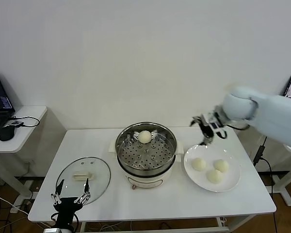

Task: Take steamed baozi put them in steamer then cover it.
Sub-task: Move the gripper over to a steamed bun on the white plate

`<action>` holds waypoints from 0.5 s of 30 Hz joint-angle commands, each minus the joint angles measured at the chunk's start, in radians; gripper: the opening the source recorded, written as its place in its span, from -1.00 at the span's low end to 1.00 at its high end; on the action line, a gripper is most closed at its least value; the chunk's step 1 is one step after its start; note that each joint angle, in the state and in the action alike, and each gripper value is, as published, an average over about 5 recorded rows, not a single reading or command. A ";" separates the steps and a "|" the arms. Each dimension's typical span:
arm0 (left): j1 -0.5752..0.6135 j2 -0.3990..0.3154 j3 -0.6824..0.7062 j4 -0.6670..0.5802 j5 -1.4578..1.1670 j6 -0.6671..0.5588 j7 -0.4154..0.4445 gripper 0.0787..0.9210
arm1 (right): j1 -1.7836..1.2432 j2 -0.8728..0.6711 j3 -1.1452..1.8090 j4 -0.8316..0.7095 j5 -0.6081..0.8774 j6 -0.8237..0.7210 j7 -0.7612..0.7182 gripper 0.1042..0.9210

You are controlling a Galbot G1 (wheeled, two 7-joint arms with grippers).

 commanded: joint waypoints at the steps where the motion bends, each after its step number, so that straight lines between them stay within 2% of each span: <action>1: 0.002 0.000 -0.004 0.003 0.004 0.002 0.001 0.77 | -0.238 -0.120 0.132 0.002 -0.091 -0.025 -0.013 0.76; 15: 0.015 -0.001 -0.032 0.015 -0.001 0.001 0.001 0.77 | -0.565 0.086 0.400 -0.302 -0.230 0.032 -0.019 0.76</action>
